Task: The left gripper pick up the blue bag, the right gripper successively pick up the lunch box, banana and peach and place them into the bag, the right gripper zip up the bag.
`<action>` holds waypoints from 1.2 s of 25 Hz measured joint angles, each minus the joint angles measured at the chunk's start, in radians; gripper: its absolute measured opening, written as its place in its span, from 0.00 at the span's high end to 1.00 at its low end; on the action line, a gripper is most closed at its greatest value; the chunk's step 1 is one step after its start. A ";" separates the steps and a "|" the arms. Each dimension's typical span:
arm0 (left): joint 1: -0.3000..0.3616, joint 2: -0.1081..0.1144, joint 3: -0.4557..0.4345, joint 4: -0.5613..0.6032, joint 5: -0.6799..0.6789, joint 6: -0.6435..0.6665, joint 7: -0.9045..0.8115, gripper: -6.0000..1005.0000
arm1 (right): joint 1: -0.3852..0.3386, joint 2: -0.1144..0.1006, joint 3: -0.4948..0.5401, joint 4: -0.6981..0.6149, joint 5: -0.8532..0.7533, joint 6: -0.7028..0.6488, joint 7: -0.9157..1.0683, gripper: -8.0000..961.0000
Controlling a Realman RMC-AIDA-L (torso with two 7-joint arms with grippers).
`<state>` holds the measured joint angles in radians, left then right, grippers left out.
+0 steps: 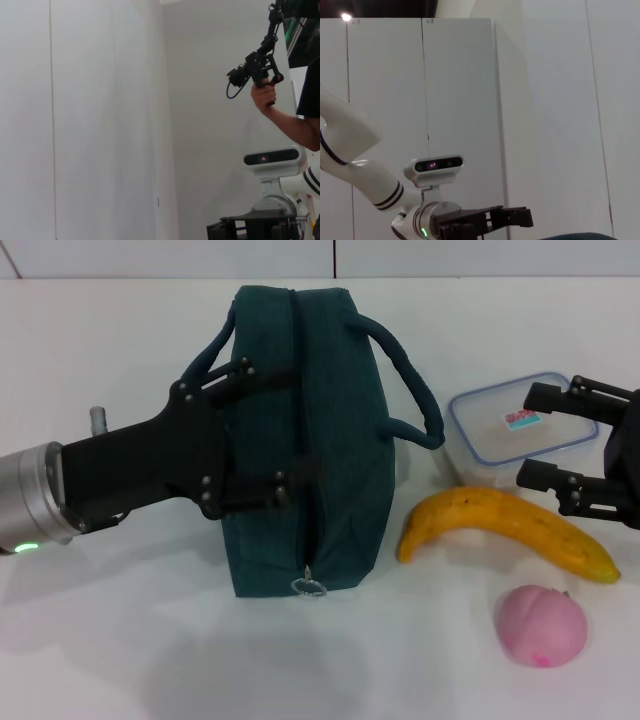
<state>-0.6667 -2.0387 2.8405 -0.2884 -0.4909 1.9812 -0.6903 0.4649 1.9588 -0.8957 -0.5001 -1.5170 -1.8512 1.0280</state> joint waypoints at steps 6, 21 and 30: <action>-0.001 0.000 -0.002 0.000 0.000 -0.001 0.001 0.13 | 0.001 0.000 0.000 0.000 0.000 0.001 0.000 0.22; -0.082 0.017 0.002 -0.112 -0.085 0.007 -0.267 0.13 | 0.002 0.001 0.000 0.000 0.000 0.001 -0.002 0.24; -0.159 -0.043 0.003 -0.486 -0.081 0.003 -0.597 0.27 | 0.003 0.002 0.001 -0.001 0.001 0.001 -0.002 0.24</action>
<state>-0.8253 -2.0815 2.8436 -0.7745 -0.5719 1.9842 -1.2872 0.4684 1.9604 -0.8947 -0.5010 -1.5162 -1.8499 1.0261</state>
